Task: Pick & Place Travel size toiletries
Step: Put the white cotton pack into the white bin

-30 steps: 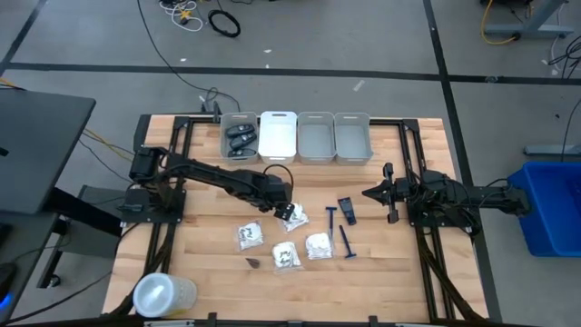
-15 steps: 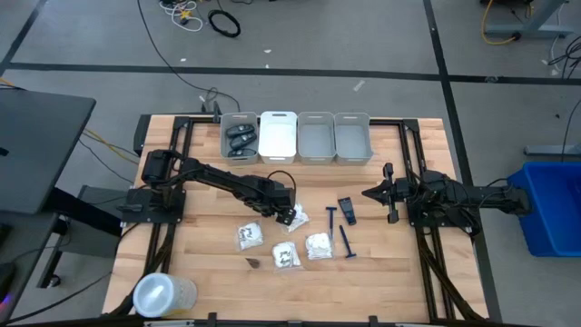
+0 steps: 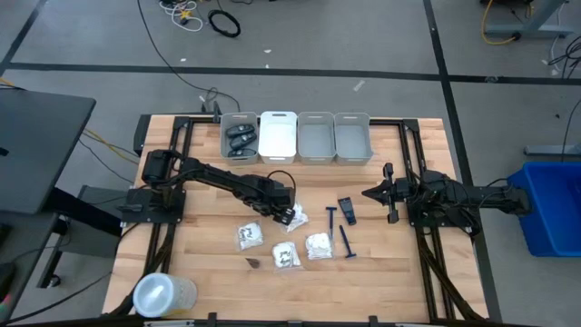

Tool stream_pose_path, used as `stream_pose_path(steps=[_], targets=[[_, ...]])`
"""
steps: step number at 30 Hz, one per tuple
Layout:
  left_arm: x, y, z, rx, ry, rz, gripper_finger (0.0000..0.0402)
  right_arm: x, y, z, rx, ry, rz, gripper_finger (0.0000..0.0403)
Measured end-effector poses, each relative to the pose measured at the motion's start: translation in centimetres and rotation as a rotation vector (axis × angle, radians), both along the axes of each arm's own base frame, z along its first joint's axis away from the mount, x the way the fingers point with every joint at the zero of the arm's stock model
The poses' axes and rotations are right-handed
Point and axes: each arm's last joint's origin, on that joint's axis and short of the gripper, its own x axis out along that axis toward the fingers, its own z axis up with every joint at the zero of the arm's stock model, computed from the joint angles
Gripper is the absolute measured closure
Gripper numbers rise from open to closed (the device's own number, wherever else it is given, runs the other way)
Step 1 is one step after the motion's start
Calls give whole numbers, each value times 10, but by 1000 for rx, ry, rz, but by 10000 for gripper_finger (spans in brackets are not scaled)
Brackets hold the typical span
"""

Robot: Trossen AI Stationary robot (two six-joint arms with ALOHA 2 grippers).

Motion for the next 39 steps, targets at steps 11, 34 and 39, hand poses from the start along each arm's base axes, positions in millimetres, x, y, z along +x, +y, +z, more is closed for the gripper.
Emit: stream_pose_path(steps=[11, 34, 39], targets=[[3, 0, 0, 20, -33, -39, 257, 0, 0, 0, 0, 0, 0, 389], [5, 1, 0, 80, -50, -71, 343, 0, 0, 0, 0, 0, 0, 389], [5, 1, 1, 84, -50, -81, 363, 0, 0, 0, 0, 0, 0, 389]])
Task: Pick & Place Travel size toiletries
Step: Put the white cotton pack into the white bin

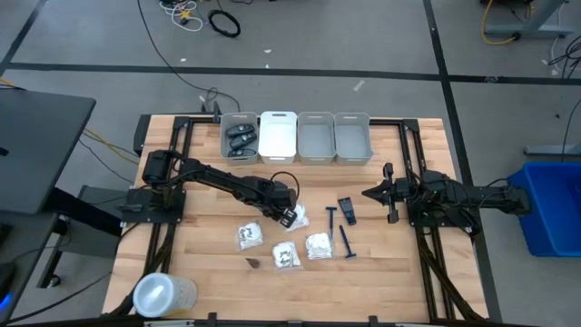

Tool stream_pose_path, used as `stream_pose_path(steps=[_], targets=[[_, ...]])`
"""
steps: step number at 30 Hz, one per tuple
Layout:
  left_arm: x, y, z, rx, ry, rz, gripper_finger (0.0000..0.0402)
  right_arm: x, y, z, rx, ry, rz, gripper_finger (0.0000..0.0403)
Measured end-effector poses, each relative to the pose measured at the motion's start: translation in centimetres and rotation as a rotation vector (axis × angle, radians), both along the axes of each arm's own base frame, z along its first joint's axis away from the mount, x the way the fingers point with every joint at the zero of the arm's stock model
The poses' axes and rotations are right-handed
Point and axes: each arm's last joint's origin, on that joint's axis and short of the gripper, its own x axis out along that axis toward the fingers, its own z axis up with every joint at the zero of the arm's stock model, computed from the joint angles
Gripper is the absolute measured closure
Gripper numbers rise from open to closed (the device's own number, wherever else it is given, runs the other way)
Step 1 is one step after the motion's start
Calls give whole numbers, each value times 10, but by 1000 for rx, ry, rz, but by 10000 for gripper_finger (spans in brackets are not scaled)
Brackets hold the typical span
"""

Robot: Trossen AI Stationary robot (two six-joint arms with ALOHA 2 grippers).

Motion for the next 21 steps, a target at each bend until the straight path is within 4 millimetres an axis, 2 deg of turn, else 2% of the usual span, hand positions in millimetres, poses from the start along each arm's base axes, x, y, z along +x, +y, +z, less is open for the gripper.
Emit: stream_pose_path(steps=[10, 21], targets=[[0, 0, 0, 2, -3, -6, 394, 0, 0, 0, 0, 0, 0, 389], [0, 0, 0, 18, -1, -77, 391, 0, 0, 0, 0, 0, 0, 389]])
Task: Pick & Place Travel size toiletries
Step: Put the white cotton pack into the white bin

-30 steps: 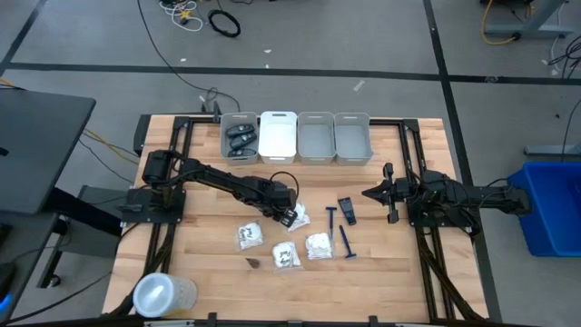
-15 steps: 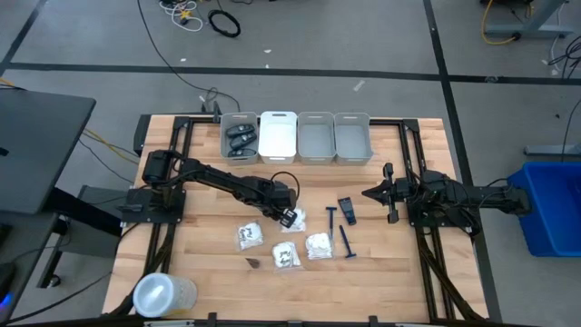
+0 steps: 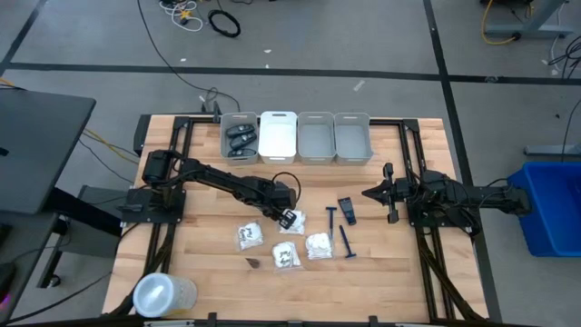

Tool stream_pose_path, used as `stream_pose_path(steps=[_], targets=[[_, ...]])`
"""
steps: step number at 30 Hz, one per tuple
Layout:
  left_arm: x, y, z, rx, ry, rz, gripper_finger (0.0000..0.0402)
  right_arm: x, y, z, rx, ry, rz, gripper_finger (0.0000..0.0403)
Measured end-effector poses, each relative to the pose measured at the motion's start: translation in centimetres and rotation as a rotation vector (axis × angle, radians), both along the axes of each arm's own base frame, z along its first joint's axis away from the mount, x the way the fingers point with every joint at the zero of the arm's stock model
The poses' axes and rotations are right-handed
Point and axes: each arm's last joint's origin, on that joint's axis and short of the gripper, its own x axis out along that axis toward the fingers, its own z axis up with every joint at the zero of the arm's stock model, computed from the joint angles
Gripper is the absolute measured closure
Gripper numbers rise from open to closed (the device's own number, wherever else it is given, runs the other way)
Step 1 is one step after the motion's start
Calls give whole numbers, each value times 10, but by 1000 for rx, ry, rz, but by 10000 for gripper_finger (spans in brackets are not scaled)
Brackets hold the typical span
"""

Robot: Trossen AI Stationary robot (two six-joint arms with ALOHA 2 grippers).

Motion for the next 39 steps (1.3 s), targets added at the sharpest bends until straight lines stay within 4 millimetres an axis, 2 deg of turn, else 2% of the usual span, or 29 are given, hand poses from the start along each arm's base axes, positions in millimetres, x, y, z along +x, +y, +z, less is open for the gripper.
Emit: stream_pose_path(steps=[5, 9, 28, 39], targets=[[-1, -1, 2, -25, -1, -13, 396, 0, 0, 0, 0, 0, 0, 389], [-3, -1, 13, -25, -27, -19, 393, 0, 0, 0, 0, 0, 0, 389], [-18, 0, 76, 1, -217, -129, 393, 0, 0, 0, 0, 0, 0, 389], [-33, 14, 113, 42, -332, -150, 397, 0, 0, 0, 0, 0, 0, 389]])
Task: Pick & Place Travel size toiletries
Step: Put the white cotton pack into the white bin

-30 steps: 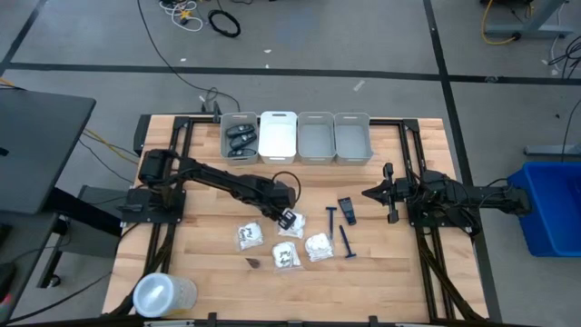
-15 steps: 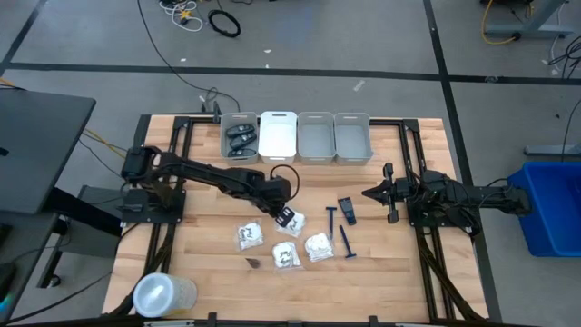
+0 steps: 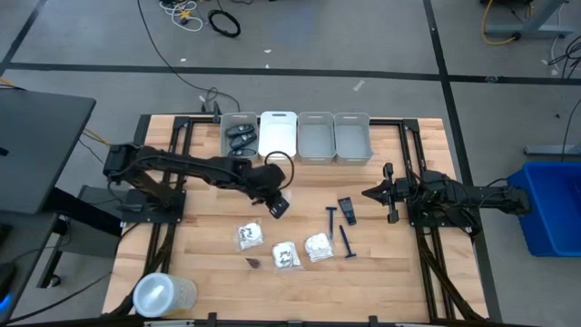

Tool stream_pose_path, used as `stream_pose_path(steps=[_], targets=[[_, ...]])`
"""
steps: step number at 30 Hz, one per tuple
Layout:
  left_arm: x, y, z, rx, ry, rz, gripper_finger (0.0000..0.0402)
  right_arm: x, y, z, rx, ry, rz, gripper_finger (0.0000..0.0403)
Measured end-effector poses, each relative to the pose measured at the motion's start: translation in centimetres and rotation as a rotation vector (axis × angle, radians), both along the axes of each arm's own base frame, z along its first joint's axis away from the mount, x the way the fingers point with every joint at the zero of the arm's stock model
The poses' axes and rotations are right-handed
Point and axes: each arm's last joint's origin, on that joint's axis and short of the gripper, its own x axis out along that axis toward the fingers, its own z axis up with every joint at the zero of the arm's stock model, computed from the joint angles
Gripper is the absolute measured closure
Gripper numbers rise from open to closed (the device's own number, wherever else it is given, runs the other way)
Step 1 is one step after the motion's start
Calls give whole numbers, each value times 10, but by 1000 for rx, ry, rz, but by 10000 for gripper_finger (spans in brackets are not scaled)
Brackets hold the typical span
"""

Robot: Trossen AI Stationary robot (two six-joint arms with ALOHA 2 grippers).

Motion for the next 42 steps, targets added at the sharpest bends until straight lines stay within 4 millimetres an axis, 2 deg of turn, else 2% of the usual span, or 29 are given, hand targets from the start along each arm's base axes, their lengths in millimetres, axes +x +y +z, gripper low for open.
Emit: stream_pose_path(steps=[9, 20, 26, 34, 42], targets=[[-6, 24, 11, 30, -35, 48, 397, 0, 0, 0, 0, 0, -1, 389], [-9, 58, 12, 37, -46, -21, 398, 0, 0, 0, 0, -1, 0, 389], [-9, 81, 32, 70, -100, -43, 398, 0, 0, 0, 0, 0, -1, 389], [-16, 123, 61, 184, -164, -11, 398, 0, 0, 0, 0, 0, 0, 389], [-32, 163, 72, 213, -192, 59, 398, 0, 0, 0, 0, 0, 0, 389]])
